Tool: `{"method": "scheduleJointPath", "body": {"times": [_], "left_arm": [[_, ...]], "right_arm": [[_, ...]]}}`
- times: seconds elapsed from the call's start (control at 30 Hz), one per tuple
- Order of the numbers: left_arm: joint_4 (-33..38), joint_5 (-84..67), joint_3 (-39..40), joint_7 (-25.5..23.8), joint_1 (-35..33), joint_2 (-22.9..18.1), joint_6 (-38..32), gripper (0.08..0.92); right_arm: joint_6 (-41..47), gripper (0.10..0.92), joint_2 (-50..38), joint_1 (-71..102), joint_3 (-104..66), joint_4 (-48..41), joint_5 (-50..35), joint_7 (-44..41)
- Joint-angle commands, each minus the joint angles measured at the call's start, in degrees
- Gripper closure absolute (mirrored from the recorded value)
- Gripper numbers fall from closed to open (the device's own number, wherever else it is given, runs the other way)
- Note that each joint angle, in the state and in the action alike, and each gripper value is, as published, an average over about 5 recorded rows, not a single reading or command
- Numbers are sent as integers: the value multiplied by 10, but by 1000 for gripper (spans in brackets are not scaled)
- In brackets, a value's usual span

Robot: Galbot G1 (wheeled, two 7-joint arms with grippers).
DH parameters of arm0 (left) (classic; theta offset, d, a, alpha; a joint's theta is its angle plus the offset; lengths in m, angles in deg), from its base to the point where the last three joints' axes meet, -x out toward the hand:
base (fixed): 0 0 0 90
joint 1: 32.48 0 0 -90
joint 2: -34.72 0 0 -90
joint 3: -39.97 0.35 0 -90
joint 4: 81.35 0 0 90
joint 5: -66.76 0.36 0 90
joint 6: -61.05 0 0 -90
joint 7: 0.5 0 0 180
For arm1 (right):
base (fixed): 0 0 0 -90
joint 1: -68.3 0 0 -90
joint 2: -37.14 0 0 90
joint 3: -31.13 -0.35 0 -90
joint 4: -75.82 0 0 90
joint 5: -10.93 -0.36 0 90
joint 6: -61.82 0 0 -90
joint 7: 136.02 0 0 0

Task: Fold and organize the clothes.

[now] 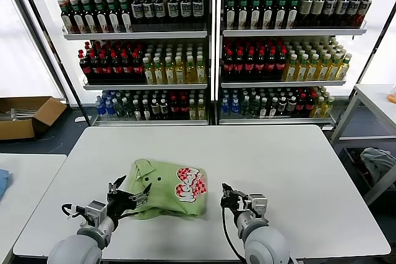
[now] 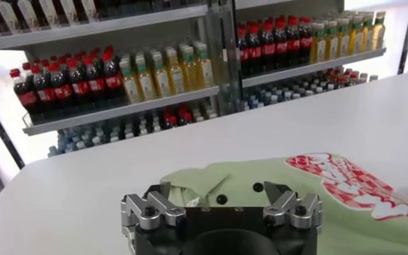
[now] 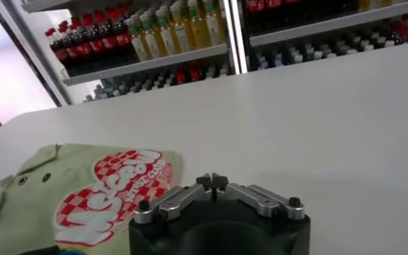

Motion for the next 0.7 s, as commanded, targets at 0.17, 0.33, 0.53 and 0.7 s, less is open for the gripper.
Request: {"method": "scheduleJointPath", "body": {"times": [0.17, 0.33, 0.53, 0.7], "left_arm": [[2, -1, -3, 1, -5, -7, 6, 177], [-2, -2, -3, 1, -4, -8, 9, 177], [-6, -4, -3, 1, 0, -8, 10, 177], [-8, -10, -3, 2, 1, -9, 11, 177]], "right_arm": [[0, 698, 49, 0, 55, -53, 8, -4], [-1, 560, 52, -6, 65, -65, 10, -6], [-1, 386, 56, -12, 73, -71, 14, -6], [-1, 299, 59, -15, 80, -77, 21, -6]]}}
